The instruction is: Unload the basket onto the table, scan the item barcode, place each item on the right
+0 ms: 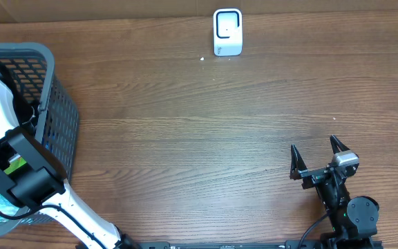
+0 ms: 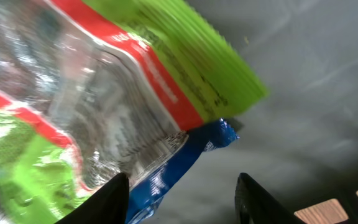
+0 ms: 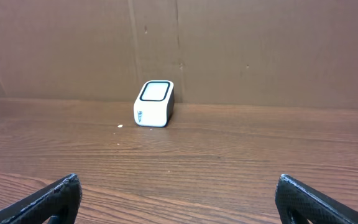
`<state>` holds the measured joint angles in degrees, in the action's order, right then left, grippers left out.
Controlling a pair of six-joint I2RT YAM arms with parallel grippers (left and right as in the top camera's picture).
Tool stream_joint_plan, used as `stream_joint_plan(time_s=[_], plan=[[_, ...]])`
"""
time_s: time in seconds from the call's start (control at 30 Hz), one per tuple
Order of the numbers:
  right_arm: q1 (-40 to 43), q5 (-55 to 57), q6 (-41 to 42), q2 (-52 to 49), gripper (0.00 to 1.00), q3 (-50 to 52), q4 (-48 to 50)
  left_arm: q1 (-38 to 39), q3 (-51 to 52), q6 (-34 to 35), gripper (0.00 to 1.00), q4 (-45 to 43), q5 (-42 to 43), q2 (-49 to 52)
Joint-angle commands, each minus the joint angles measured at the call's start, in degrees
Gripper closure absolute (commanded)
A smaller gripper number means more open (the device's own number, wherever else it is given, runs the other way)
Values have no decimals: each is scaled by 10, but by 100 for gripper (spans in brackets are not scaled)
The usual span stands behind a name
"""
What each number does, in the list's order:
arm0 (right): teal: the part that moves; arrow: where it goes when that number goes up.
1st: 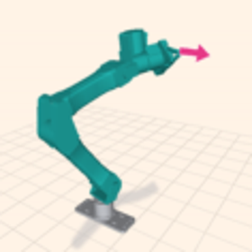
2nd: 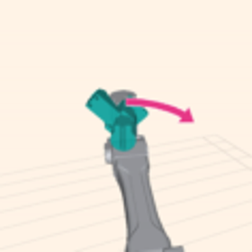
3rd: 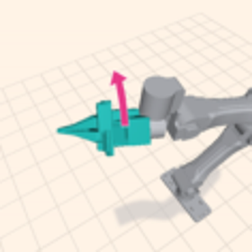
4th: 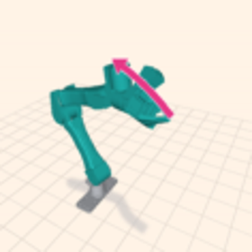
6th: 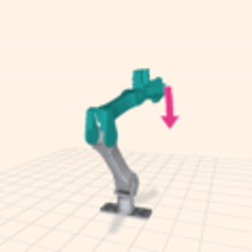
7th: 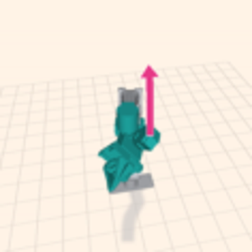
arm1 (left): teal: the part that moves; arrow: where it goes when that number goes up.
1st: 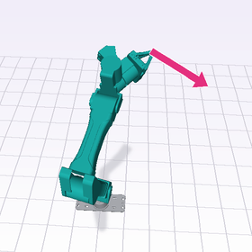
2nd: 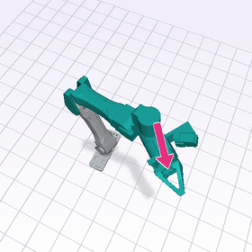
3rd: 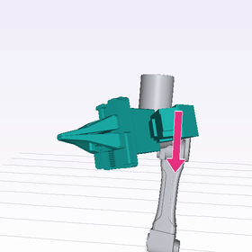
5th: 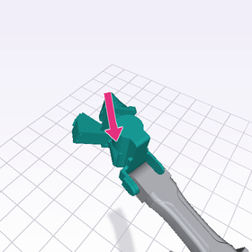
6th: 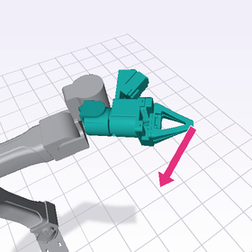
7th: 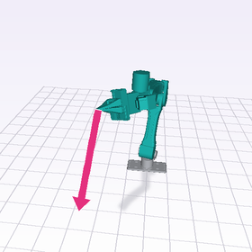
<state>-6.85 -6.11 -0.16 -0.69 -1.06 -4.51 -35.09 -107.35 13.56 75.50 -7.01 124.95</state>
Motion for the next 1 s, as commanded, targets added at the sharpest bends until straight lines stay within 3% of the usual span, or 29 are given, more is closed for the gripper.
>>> stream_joint_plan(time_s=[0.0, 0.43, 0.57, 0.6, 0.63, 0.67, 0.7, 0.97], plan=[[-3, 0, 1, 5, 0, 6, 3, 1, 21, -25, 53, -9, 30, 4], [-3, 1, 1, 5, 0, 6, 3, 1, 58, -26, 50, -40, -6, 4], [-3, 1, 1, 5, 0, 6, 3, 1, 97, -26, 39, -71, -13, 4], [-3, 0, 1, 5, 0, 6, 3, 1, 108, -22, 43, -80, -13, 4], [-3, 0, 1, 5, 0, 6, 3, 1, 114, -22, 54, -84, -13, 4], [-3, 0, 1, 5, 0, 6, 3, 1, 115, -19, 81, -85, -13, 4], [-3, 1, 1, 5, 0, 6, 3, 1, 115, -16, 96, -85, -13, 4], [-3, 1, 1, 5, 0, 6, 3, 1, -7, 2, 96, -5, -9, 2]])
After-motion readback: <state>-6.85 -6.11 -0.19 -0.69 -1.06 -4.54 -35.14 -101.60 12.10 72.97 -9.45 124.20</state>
